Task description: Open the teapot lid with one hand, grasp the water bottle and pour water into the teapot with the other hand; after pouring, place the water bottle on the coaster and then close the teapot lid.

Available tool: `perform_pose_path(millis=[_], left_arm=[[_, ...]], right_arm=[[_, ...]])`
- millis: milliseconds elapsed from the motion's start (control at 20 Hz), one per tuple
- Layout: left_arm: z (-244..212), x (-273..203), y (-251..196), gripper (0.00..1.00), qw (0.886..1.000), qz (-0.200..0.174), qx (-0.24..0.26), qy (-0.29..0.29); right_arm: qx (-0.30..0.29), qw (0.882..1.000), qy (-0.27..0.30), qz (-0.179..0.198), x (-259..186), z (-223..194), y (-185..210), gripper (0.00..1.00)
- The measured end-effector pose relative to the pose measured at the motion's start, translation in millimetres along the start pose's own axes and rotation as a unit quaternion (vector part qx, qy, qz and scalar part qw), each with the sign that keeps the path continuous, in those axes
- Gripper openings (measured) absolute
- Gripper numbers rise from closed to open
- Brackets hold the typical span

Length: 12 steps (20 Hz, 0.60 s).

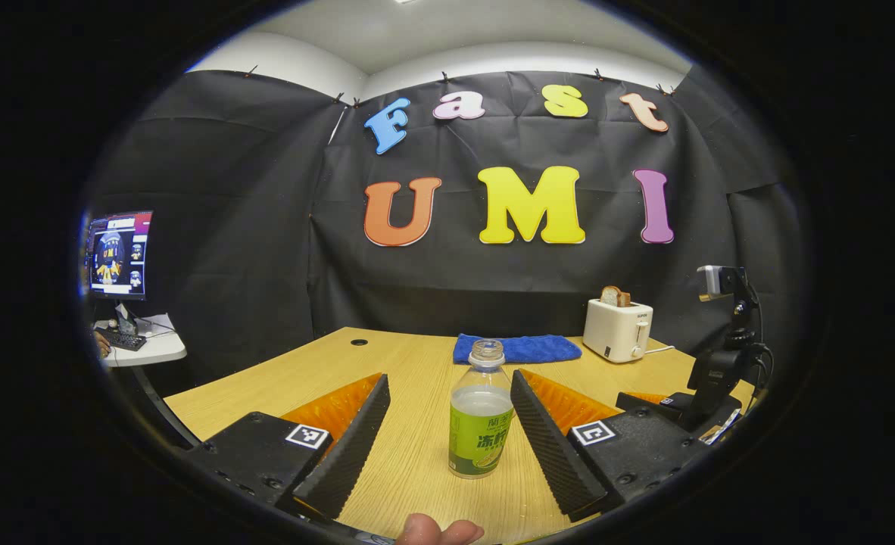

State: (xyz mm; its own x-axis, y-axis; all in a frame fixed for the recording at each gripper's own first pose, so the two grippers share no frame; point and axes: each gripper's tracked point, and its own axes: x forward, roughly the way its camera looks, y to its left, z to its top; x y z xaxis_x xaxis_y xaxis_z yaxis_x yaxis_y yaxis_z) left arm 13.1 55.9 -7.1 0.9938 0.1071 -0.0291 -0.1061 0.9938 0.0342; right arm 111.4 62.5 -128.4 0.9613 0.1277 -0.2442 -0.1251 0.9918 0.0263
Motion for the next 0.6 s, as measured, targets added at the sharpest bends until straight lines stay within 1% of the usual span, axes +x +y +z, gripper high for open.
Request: perform_pose_path(millis=[50,100,200,250,300,350,450,500,600], left_arm=[[-0.9,1.9,0.2,1.00,1.000,0.001,0.000,0.002],[-2.2,2.4,-0.3,1.00,1.000,0.001,0.000,0.003],[-3.6,4.6,3.0,1.00,1.000,0.003,0.001,0.004],[-4.8,5.9,3.7,1.00,1.000,0.003,0.000,0.006],[-5.2,5.9,2.2,1.00,1.000,0.002,-0.002,0.007],[-5.6,6.4,2.2,1.00,1.000,0.002,-0.004,0.008],[-5.6,5.6,2.8,1.00,1.000,0.001,-0.004,0.009],[-6.2,6.1,1.6,1.00,1.000,0.001,-0.003,0.009],[-7.2,6.7,3.1,1.00,1.000,0.001,-0.003,0.009]], right_arm=[[-0.001,1.000,0.001,0.001,1.3,0.3,1.4,0.75],[-0.001,1.000,0.000,0.007,2.4,-1.1,3.7,0.63],[-0.003,1.000,0.004,0.001,5.8,-3.9,2.1,0.51],[-0.002,1.000,0.002,-0.002,6.2,-2.7,1.2,0.43],[0.001,1.000,0.004,-0.003,7.5,-3.2,1.9,0.27],[0.002,1.000,0.008,-0.002,7.9,-6.6,0.6,0.22],[0.005,1.000,0.009,-0.002,8.8,-5.6,0.3,0.22],[0.000,1.000,0.007,-0.008,10.2,-5.6,-2.1,0.22],[0.006,1.000,0.008,-0.008,9.8,-4.6,-3.3,0.01]])
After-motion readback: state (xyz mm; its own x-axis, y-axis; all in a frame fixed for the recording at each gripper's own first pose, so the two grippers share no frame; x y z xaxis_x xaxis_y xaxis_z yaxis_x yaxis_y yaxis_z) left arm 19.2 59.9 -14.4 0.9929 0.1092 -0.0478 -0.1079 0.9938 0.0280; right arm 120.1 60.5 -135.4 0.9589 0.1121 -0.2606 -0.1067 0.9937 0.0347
